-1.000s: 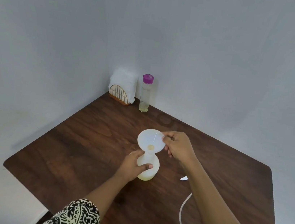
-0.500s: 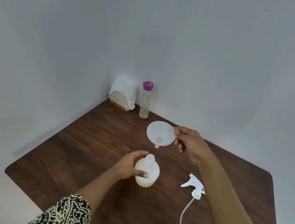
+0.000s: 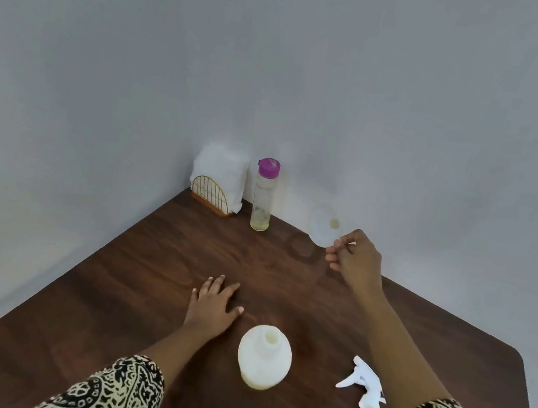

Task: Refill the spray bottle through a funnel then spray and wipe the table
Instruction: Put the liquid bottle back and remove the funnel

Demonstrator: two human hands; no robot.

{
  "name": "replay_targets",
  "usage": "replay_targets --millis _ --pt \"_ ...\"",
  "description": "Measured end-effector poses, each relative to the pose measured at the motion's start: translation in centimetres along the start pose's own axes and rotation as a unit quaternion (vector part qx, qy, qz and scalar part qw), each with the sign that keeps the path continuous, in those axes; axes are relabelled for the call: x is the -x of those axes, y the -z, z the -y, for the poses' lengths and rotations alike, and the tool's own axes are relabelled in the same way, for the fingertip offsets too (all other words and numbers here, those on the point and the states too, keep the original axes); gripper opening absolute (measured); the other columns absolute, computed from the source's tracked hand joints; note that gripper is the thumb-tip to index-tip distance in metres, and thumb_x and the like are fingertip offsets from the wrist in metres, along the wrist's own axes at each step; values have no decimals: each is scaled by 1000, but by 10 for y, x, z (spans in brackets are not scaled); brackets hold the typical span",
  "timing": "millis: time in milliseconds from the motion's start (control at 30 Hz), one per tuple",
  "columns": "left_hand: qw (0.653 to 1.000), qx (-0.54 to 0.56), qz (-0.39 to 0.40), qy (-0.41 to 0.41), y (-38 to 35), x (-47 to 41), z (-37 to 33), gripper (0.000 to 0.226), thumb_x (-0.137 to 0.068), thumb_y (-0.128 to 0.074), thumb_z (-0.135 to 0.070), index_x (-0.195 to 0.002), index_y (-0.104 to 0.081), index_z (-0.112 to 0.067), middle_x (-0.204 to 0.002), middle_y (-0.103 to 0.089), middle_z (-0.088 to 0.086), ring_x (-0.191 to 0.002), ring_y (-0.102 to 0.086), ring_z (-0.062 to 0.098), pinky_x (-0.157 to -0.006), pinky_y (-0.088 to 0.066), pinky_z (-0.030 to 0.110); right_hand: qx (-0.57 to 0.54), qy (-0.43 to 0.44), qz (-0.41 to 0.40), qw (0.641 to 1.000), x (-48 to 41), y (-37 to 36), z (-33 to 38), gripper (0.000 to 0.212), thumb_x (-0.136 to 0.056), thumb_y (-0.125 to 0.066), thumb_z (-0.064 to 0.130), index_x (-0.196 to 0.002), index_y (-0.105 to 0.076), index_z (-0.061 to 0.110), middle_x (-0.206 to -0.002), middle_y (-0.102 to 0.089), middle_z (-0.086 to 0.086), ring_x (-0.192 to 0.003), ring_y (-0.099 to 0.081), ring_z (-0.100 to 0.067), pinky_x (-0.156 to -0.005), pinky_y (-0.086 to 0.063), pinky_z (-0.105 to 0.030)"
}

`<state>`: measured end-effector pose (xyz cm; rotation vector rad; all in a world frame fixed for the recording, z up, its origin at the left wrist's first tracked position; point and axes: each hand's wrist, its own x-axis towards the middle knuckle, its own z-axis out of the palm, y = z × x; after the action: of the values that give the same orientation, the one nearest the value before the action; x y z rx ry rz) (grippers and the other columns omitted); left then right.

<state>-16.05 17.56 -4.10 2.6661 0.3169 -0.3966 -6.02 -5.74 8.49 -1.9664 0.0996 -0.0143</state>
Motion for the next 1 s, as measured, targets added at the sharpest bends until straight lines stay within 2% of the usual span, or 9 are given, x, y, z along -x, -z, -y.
replay_targets --millis 67,167,233,333,567,667,833,933,1000 --pt "999 -31 -16 -16 -9 -9 -3 64 -93 -37 -60 -151 -16 -42 -163 -2 -3 -149 4 23 -117 -1 51 153 87 -20 984 -14 -13 -18 9 -94 -48 7 -86 -51 11 -73 -68 -4 -65 -66 -18 -63 -54 -32" --pt "996 -70 -41 -26 -23 -16 -2 72 -82 -10 -73 -150 -8 -47 -163 0 -4 -149 6 24 -116 2 55 371 186 13 910 -28 -30 -45 13 -90 -42 1 -84 -42 12 -58 -51 0 -49 -46 -21 -50 -38 -33" --pt "993 -92 -59 -33 -28 -16 0 79 -76 2 -73 -150 -5 -47 -163 -1 -4 -149 5 24 -116 2 56 439 201 47 875 -35 -40 -59 15 -85 -45 1 -86 -42 15 -57 -43 4 -48 -38 -18 -46 -25 -31" --pt "992 -99 -74 -34 -32 -19 3 75 -79 0 -72 -150 -4 -47 -163 -2 -4 -149 4 24 -116 1 55 530 198 68 822 -46 -52 -78 25 -84 -50 4 -107 -49 13 -74 -58 -2 -58 -50 -23 -51 -31 -32" --pt "988 -91 -116 -47 -41 -24 7 67 -87 -18 -71 -149 -18 -45 -161 -19 0 -149 -12 28 -114 -7 56 617 211 125 747 -67 -58 -107 35 -89 -52 3 -123 -44 10 -91 -62 -6 -73 -61 -22 -54 -37 -30" --pt "985 -95 -139 -49 -46 -26 9 64 -88 -25 -69 -147 -28 -44 -157 -30 1 -146 -22 30 -113 -15 58 636 221 141 726 -77 -62 -110 30 -90 -48 2 -119 -46 11 -95 -61 -5 -74 -59 -21 -55 -37 -30" --pt "983 -95 -149 -50 -49 -28 10 65 -88 -25 -69 -147 -28 -44 -157 -29 1 -146 -22 30 -113 -15 58 675 243 164 677 -80 -69 -107 25 -94 -40 0 -115 -51 6 -108 -61 -9 -90 -64 -25 -58 -39 -31" --pt "984 -90 -145 -49 -47 -27 9 66 -87 -22 -69 -148 -25 -44 -159 -26 1 -147 -17 29 -113 -12 58 687 226 167 670 -79 -70 -102 26 -94 -38 -1 -116 -51 5 -111 -61 -10 -94 -64 -25 -61 -39 -31" --pt "986 -86 -133 -47 -44 -25 9 69 -85 -17 -71 -149 -21 -45 -161 -20 -1 -148 -11 27 -115 -8 57 686 227 161 673 -76 -66 -99 35 -94 -38 -2 -127 -45 3 -108 -63 -9 -93 -65 -25 -59 -39 -31"
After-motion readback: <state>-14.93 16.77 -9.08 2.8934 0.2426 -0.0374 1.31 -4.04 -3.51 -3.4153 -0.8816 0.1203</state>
